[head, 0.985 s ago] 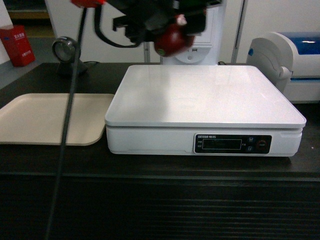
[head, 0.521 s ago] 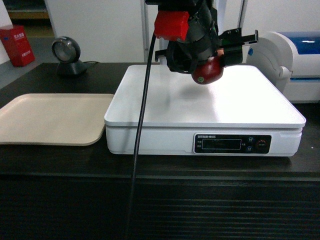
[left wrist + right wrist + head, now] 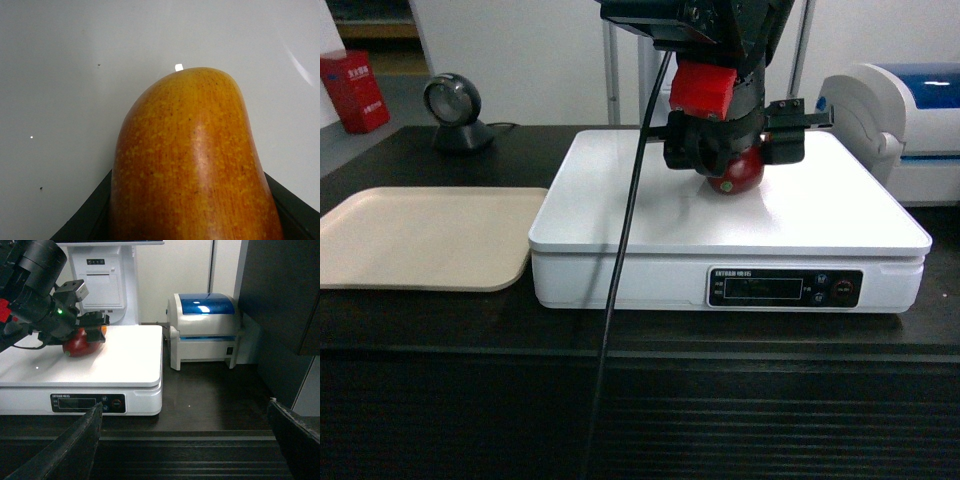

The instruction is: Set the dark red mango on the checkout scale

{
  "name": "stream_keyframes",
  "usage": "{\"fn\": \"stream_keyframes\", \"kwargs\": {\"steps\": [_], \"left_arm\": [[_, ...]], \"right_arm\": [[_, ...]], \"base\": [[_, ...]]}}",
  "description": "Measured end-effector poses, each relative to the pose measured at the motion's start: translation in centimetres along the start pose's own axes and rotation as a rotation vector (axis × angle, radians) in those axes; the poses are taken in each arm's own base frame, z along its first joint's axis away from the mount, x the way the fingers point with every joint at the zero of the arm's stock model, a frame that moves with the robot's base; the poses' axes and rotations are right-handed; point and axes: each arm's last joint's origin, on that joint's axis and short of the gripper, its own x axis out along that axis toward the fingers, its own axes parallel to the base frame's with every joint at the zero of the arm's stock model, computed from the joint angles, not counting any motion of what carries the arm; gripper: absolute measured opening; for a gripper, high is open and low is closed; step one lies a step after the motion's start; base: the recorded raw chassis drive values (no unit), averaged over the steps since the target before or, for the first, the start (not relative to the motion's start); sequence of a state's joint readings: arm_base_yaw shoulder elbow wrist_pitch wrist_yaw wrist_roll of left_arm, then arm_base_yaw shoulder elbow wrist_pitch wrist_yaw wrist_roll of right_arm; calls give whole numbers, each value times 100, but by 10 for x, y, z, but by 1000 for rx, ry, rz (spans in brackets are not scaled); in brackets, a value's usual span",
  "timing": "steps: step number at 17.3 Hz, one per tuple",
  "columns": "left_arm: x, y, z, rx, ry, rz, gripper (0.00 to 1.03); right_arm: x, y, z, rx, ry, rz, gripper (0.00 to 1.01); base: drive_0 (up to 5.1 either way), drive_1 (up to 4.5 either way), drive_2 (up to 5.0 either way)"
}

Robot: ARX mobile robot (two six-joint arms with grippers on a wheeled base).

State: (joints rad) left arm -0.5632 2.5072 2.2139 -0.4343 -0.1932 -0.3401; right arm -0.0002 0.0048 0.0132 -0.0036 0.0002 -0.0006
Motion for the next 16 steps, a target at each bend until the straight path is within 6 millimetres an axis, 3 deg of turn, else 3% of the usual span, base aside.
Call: {"fn": "stream_keyframes", "kwargs": {"steps": [3,7,10,13,16], "left_arm": [[2,1,-2,11,-8,12,60],[2,3,-5,19,-31,6,99],[-5,4,-2,46,-68,0,98],[-33,0,17,107,-186,-41,98],[-83,-11,37,226,-366,-157,98]], "right_arm": [[0,0,0,0,0,0,98],[0,0,0,0,0,0,98],[0,0,0,0,0,0,98],[0,0,0,0,0,0,98],[0,0,0,0,0,0,98]], "base": [[0,0,0],[0,0,0],[0,0,0],[0,0,0],[0,0,0]]}}
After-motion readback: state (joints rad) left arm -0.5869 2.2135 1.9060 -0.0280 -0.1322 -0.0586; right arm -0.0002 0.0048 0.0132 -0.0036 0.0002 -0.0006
